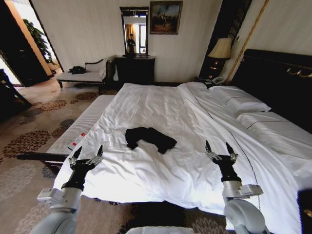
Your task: Fold the clothes on the bed.
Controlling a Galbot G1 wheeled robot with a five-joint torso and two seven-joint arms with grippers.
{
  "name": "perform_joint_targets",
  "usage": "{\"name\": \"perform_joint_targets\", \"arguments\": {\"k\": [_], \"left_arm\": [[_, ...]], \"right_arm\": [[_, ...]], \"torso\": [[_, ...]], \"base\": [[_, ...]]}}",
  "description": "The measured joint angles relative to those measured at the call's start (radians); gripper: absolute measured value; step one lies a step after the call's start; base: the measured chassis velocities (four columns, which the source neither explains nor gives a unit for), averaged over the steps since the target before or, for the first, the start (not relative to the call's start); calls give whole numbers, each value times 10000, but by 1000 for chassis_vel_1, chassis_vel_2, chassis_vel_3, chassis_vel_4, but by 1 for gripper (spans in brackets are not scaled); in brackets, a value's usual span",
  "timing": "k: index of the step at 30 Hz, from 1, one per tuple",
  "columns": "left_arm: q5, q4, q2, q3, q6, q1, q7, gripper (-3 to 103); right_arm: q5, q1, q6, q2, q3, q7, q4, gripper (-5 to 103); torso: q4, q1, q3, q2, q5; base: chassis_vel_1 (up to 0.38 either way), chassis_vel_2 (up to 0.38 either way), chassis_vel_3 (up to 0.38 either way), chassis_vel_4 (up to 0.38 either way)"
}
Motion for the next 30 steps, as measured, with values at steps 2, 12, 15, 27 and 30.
{"name": "perform_joint_targets", "arguments": {"k": [2,12,15,27,30], "left_arm": [[0,14,-21,0,-2,-10,0,100],[-4,25,25,-48,-34,-25,-2,100],[-16,40,34,-54,-35,-42,-2,100],[-46,40,70,-87,-59,-47,-2,100],[-47,40,69,-86,-62,-53,-2,100]], "right_arm": [[-6,31,9,-7,-18,1,-42,100],[-12,193,25,-2,-70,90,-226,100],[-15,198,26,-1,-57,98,-227,100],[-91,237,29,74,-33,99,-237,100],[-116,233,30,93,-35,99,-238,100]], "torso": [[0,0,0,0,-1],[0,0,0,0,0],[0,0,0,0,0],[1,0,0,0,-1],[1,0,0,0,0]], "base": [[0,0,0,0],[0,0,0,0],[0,0,0,0],[0,0,0,0],[0,0,0,0]]}}
